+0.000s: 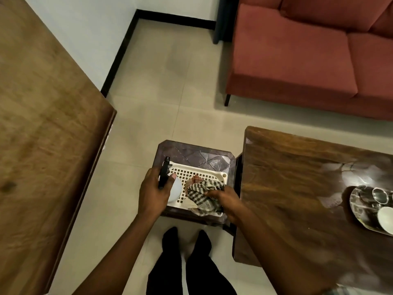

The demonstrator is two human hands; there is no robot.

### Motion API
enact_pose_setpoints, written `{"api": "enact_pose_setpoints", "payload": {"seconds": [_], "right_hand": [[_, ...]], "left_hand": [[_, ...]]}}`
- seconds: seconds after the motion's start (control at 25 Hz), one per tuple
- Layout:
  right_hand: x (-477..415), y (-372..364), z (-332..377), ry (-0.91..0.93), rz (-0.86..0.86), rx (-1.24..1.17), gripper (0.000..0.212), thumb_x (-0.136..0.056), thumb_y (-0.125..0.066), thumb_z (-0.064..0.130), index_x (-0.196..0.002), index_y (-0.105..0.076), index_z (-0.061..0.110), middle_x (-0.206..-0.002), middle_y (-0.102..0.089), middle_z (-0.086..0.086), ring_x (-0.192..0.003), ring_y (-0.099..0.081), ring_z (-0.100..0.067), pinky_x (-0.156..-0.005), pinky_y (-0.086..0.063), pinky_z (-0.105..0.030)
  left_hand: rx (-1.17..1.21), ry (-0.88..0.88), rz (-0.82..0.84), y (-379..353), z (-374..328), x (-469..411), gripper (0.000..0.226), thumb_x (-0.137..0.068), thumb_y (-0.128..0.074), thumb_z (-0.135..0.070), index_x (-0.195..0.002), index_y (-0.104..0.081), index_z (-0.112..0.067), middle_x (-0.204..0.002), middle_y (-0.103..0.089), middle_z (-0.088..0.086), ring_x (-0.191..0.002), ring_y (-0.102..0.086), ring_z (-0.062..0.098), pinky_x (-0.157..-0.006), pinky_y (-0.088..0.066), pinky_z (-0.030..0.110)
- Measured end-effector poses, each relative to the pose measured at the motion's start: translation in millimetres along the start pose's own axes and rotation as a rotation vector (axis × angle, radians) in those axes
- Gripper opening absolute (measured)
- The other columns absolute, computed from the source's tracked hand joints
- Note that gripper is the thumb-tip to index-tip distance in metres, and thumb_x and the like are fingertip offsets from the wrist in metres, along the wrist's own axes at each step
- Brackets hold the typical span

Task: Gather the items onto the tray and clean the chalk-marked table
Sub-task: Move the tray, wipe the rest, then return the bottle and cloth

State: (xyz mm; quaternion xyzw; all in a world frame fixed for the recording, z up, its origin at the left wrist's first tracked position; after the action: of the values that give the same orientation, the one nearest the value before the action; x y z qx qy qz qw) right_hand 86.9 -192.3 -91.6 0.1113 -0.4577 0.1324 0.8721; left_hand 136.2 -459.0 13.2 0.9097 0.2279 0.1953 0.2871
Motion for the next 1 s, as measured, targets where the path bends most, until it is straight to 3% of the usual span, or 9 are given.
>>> {"api": "enact_pose_setpoints", "payload": {"seconds": [0.12,0.28,0.4,0.48,0.72,0.84,0.92,1.0], "right_hand": [[-29,-4,11,0.008,0.025,0.225,0.031,-0.087,-0.083,0.008,-0.115,-0.069,0.007,-0.112,-0.079,-0.014,-0.102,-0.078,-0.033,-0.094,-0.064,-0.053],[-63,-11,37,0.105,0.047,0.629,0.032,-0.089,-0.08,0.015,-0.117,-0.068,0.008,-0.114,-0.076,-0.011,-0.105,-0.074,-0.029,-0.093,-0.062,-0.042],[-75,-18,55,0.2,-0.012,0.899,0.046,-0.085,-0.081,0.022,-0.127,-0.065,0.011,-0.12,-0.073,-0.01,-0.111,-0.069,-0.029,-0.092,-0.057,-0.036],[-79,-25,56,0.225,-0.001,0.973,0.044,-0.083,-0.081,0.02,-0.124,-0.065,0.015,-0.119,-0.074,-0.009,-0.11,-0.069,-0.03,-0.084,-0.05,-0.03],[-87,-32,50,0.155,0.046,1.03,0.038,-0.084,-0.079,0.021,-0.12,-0.07,0.012,-0.109,-0.072,-0.009,-0.106,-0.07,-0.03,-0.078,-0.044,-0.027],[-79,-37,60,0.283,-0.056,1.162,0.041,-0.083,-0.077,0.026,-0.121,-0.066,0.017,-0.119,-0.072,-0.009,-0.111,-0.069,-0.032,-0.08,-0.05,-0.033],[-70,-36,67,0.388,-0.149,1.202,0.049,-0.082,-0.078,0.029,-0.127,-0.061,0.018,-0.119,-0.07,-0.009,-0.111,-0.067,-0.033,-0.084,-0.055,-0.038],[-62,-32,69,0.421,-0.196,1.151,0.06,-0.083,-0.078,0.028,-0.137,-0.056,0.019,-0.124,-0.068,-0.01,-0.116,-0.066,-0.033,-0.089,-0.058,-0.042]], "left_hand": [[0.018,0.001,0.022,-11,18,-14,0.033,-0.1,-0.074,-0.036,-0.128,-0.069,-0.02,-0.112,-0.065,-0.005,-0.102,-0.066,0.017,-0.084,-0.05,0.029],[0.026,-0.008,0.056,-19,31,-27,0.035,-0.1,-0.073,-0.035,-0.132,-0.069,-0.021,-0.112,-0.064,-0.005,-0.102,-0.064,0.014,-0.083,-0.047,0.022],[0.045,-0.036,0.095,-25,34,-28,0.033,-0.101,-0.073,-0.034,-0.132,-0.069,-0.023,-0.112,-0.063,-0.009,-0.101,-0.062,0.005,-0.083,-0.043,0.004],[0.052,-0.031,0.117,-29,40,-28,0.03,-0.101,-0.073,-0.034,-0.128,-0.069,-0.024,-0.112,-0.062,-0.009,-0.099,-0.062,0.004,-0.082,-0.042,-0.001],[0.017,-0.018,0.143,-41,49,-24,0.033,-0.101,-0.07,-0.042,-0.127,-0.067,-0.023,-0.12,-0.064,-0.005,-0.102,-0.064,0.01,-0.083,-0.05,0.02],[-0.018,-0.011,0.139,-46,53,-22,0.033,-0.1,-0.07,-0.047,-0.122,-0.067,-0.023,-0.119,-0.064,-0.004,-0.099,-0.067,0.014,-0.084,-0.056,0.03],[-0.012,0.003,0.14,-50,57,-18,0.032,-0.098,-0.072,-0.047,-0.117,-0.068,-0.022,-0.116,-0.063,-0.003,-0.094,-0.068,0.016,-0.082,-0.058,0.031],[-0.001,0.016,0.147,-52,61,-14,0.03,-0.097,-0.076,-0.045,-0.113,-0.067,-0.021,-0.113,-0.062,-0.003,-0.091,-0.068,0.015,-0.079,-0.056,0.022]]}}
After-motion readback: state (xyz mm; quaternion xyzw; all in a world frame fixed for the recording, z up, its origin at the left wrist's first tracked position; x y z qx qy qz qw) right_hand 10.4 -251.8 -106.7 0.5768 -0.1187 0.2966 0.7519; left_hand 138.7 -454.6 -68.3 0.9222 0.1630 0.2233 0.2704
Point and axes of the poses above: each hand's wrist, its own x-axis away from the middle knuckle, its own y-axis out of the back of the hand, z = x × y, the point moved 10 cm from there along -x, towards the middle knuckle
